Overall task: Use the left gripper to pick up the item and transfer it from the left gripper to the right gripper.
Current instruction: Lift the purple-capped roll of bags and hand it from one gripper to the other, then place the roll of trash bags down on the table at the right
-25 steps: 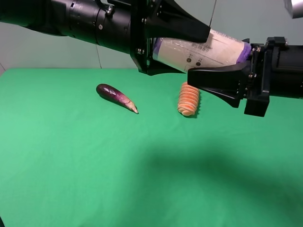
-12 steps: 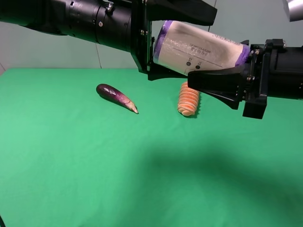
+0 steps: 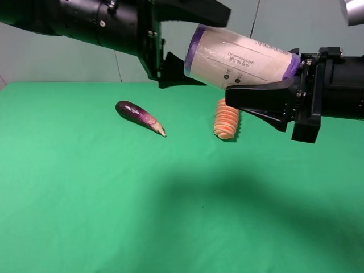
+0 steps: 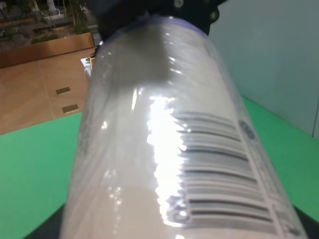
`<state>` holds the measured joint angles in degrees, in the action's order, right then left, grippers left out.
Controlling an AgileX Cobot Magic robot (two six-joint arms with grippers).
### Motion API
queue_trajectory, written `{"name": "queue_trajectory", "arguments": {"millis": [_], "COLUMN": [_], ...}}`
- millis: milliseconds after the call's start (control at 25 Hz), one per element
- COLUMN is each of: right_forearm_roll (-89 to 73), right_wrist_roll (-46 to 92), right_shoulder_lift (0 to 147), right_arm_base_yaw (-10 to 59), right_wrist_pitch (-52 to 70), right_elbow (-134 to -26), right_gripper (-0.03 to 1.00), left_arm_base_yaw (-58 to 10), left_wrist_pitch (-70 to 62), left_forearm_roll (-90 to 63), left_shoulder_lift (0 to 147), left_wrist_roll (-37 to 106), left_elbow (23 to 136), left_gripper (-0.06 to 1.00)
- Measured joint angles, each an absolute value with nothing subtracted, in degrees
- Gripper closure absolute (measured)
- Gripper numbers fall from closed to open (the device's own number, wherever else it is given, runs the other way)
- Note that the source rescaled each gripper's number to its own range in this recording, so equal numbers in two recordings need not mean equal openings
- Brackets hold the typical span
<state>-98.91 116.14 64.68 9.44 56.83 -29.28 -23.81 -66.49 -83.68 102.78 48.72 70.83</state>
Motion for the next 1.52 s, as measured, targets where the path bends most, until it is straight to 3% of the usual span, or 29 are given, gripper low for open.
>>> {"name": "queue_trajectory", "arguments": {"millis": [880, 1200, 1520], "right_forearm_roll": [-98.9, -98.9, -98.9], "right_wrist_roll": [116.1, 116.1, 116.1], "right_shoulder_lift": [64.7, 64.7, 64.7], "right_arm_base_yaw": [9.4, 9.4, 9.4], "right_wrist_pitch": [56.8, 56.8, 56.8], "right_elbow": [-29.3, -29.3, -29.3], "right_gripper": [0.95, 0.95, 0.95], "left_arm_base_yaw": [-10.5, -5.3, -5.1], "left_wrist_pitch": [-66.7, -66.6, -61.3], "left_forearm_roll": [-66.3, -53.0, -38.3], "left_shoulder_lift": [93.2, 87.3, 80.0], "left_wrist_roll": [44.6, 38.7, 32.4], "left_elbow": [70.8, 70.8, 69.9], "left_gripper": [-0.06, -0.06, -0.03]}}
